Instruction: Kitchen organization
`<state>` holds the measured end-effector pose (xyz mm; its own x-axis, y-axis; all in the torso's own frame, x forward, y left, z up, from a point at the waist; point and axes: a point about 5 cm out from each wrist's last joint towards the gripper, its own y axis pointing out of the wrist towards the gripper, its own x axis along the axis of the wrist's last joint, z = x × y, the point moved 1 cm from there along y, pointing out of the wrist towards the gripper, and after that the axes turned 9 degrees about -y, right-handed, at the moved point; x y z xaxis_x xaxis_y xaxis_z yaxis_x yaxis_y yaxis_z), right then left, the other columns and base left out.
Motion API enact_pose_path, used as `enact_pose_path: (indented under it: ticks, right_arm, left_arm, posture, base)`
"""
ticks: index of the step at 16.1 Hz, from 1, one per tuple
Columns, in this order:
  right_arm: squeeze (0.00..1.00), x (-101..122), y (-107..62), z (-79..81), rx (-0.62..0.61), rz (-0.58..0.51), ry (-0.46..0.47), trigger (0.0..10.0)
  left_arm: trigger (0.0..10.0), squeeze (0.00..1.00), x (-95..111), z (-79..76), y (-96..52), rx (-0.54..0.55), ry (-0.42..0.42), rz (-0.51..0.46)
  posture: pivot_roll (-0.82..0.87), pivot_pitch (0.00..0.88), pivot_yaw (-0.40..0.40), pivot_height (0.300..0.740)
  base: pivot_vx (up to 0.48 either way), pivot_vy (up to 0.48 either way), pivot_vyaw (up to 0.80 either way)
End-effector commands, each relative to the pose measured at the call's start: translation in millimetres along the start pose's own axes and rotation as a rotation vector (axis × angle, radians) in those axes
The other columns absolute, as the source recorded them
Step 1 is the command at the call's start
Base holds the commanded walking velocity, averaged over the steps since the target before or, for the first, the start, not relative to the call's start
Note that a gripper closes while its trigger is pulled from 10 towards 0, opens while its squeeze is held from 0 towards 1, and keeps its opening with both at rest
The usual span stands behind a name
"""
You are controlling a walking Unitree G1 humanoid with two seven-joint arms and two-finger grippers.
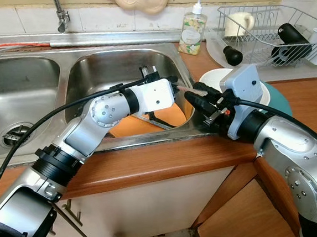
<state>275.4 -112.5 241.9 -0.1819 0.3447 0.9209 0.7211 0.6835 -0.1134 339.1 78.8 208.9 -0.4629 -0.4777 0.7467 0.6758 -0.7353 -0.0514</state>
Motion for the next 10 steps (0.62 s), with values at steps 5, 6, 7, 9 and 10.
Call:
enact_pose_path:
  ticks: [5, 6, 7, 9, 10]
  right_arm:
    - [0.57, 6.5, 2.2, -1.1, 0.005, -0.015, -0.009, 10.0]
    - [1.0, 6.6, 2.7, 0.0, 0.014, -0.02, 0.007, 10.0]
    - [0.78, 6.5, 2.4, 0.9, 0.013, -0.014, -0.011, 10.0]
    - [0.0, 2.6, 2.1, 1.6, 0.004, 0.01, -0.029, 10.0]
    - [0.0, -1.7, 1.4, 2.9, 0.001, 0.033, -0.046, 10.0]
  left_arm:
    - [0.0, 0.0, -2.1, 5.7, -1.9, 0.008, 0.031, 0.013]
    - [0.0, 0.0, -2.8, 6.2, -2.6, 0.009, 0.034, 0.016]
    - [0.0, 0.0, -6.7, 8.3, -4.7, 0.014, 0.038, 0.037]
    - [0.0, 0.0, -17.5, 11.8, -8.5, 0.022, 0.038, 0.093]
    - [0.0, 0.0, -28.5, 13.3, -12.2, 0.019, 0.038, 0.153]
  posture:
    - [-0.08, 0.0, 0.023, 0.74]
    - [-0.08, 0.0, 0.023, 0.74]
    - [-0.08, 0.0, 0.022, 0.74]
    - [-0.08, 0.0, 0.023, 0.74]
    - [-0.08, 0.0, 0.025, 0.74]
  base:
    - [0.0, 0.0, 0.0]
    - [0.0, 0.0, 0.0]
    - [0.0, 0.0, 0.0]
    - [0.0, 0.0, 0.0]
    - [0.0, 0.0, 0.0]
